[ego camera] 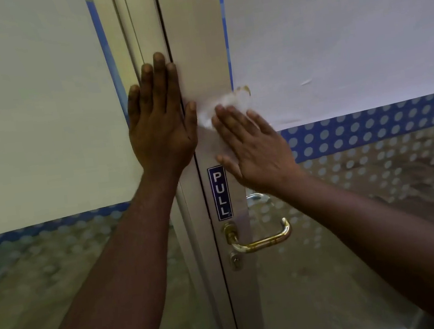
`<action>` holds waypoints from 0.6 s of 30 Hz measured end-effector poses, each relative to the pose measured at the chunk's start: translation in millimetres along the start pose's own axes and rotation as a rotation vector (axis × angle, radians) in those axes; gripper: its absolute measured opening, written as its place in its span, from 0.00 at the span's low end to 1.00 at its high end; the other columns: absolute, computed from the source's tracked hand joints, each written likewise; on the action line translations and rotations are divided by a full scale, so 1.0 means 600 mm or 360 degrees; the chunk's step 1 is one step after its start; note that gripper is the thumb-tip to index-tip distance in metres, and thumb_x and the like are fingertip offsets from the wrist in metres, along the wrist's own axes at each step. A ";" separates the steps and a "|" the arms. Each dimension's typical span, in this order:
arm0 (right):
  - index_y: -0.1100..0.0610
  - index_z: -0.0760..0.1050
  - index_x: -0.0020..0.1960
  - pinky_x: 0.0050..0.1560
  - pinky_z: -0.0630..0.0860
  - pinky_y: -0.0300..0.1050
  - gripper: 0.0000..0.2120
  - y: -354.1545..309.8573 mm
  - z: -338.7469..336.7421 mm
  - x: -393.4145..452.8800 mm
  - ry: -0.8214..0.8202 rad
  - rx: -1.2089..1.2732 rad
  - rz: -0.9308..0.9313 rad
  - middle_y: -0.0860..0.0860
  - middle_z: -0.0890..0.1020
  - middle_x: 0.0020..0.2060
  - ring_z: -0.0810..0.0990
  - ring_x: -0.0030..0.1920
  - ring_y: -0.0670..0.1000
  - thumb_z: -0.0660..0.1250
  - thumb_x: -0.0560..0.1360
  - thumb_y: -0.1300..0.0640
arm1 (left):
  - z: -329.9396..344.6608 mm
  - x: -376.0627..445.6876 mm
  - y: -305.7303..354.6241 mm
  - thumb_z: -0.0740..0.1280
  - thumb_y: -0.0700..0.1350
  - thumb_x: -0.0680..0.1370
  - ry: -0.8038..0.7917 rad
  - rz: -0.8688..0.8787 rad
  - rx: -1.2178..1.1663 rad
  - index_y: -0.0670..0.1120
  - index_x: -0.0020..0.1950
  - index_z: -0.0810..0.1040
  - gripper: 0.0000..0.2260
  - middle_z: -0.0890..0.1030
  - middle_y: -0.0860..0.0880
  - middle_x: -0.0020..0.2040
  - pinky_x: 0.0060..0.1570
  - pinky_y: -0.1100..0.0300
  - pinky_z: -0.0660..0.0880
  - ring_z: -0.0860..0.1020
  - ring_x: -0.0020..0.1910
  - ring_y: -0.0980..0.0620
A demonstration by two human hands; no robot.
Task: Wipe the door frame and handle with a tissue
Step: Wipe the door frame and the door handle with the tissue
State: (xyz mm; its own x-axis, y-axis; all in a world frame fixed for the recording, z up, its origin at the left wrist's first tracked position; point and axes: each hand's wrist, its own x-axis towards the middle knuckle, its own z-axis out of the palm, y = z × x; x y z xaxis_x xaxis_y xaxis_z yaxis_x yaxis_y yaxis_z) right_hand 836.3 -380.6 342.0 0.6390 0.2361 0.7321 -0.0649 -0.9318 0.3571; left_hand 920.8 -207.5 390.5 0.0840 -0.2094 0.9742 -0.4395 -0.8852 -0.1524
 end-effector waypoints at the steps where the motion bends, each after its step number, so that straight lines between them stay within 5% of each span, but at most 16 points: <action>1: 0.57 0.46 0.79 0.77 0.43 0.50 0.33 0.002 -0.006 0.020 0.0072 0.0021 0.0064 0.54 0.48 0.79 0.45 0.78 0.50 0.41 0.81 0.39 | -0.001 0.000 0.001 0.49 0.55 0.87 -0.0002 -0.0001 0.0006 0.42 0.82 0.56 0.26 0.58 0.42 0.82 0.79 0.52 0.45 0.56 0.81 0.44; 4: 0.58 0.46 0.79 0.77 0.43 0.50 0.33 -0.011 0.000 0.036 0.0164 0.0077 0.0081 0.54 0.46 0.79 0.44 0.78 0.51 0.43 0.81 0.40 | -0.003 0.001 0.001 0.46 0.54 0.87 -0.0003 0.0007 0.0012 0.42 0.82 0.56 0.26 0.58 0.42 0.82 0.79 0.52 0.46 0.56 0.81 0.44; 9: 0.55 0.43 0.79 0.76 0.39 0.49 0.33 -0.024 0.030 -0.039 -0.0136 0.0023 -0.0393 0.53 0.45 0.79 0.40 0.78 0.51 0.43 0.81 0.39 | -0.003 0.001 -0.006 0.48 0.52 0.87 -0.0020 0.0044 -0.0023 0.42 0.82 0.55 0.25 0.57 0.43 0.82 0.80 0.54 0.46 0.55 0.81 0.45; 15: 0.57 0.45 0.79 0.77 0.47 0.51 0.33 0.010 0.000 0.055 0.0191 0.0057 0.0041 0.54 0.45 0.79 0.44 0.78 0.51 0.42 0.81 0.39 | -0.003 0.000 -0.006 0.46 0.54 0.87 -0.0052 0.0055 -0.0012 0.41 0.82 0.54 0.27 0.56 0.42 0.82 0.80 0.52 0.47 0.54 0.81 0.46; 18: 0.58 0.44 0.79 0.77 0.47 0.51 0.34 -0.004 0.017 0.031 0.0122 0.0067 -0.0101 0.55 0.45 0.79 0.42 0.78 0.51 0.42 0.81 0.39 | -0.002 0.000 -0.007 0.46 0.54 0.87 -0.0055 0.0070 -0.0008 0.41 0.82 0.54 0.27 0.56 0.42 0.82 0.80 0.52 0.48 0.54 0.81 0.46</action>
State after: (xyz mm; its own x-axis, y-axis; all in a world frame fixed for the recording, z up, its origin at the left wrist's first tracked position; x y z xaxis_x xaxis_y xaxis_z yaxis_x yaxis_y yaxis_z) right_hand 856.2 -376.7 349.0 0.5802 0.3139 0.7516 0.0074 -0.9247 0.3805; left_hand 921.6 -203.0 391.2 0.0953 -0.2623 0.9603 -0.4478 -0.8728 -0.1940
